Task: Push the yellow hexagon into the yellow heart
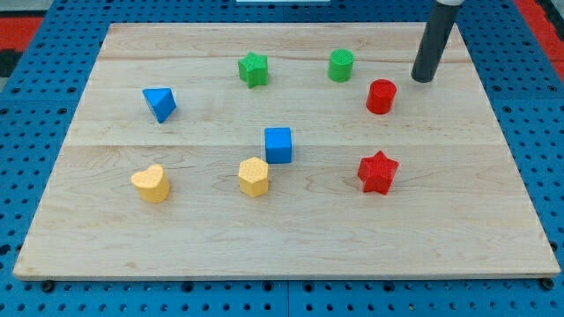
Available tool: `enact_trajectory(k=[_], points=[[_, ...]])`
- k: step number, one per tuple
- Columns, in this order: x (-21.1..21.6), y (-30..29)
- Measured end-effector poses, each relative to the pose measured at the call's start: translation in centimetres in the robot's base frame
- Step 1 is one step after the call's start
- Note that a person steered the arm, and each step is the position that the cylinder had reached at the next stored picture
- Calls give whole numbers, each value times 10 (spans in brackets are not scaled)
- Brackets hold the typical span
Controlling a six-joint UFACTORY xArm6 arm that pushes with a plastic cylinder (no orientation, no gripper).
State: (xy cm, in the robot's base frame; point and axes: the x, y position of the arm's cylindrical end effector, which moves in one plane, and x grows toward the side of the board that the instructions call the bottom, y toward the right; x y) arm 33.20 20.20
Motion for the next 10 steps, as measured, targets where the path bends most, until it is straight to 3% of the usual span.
enact_trajectory(k=[3,6,7,8,9,10], points=[[138,-8],[147,-160],[170,-182],[163,-180],[162,-217],[162,-292]])
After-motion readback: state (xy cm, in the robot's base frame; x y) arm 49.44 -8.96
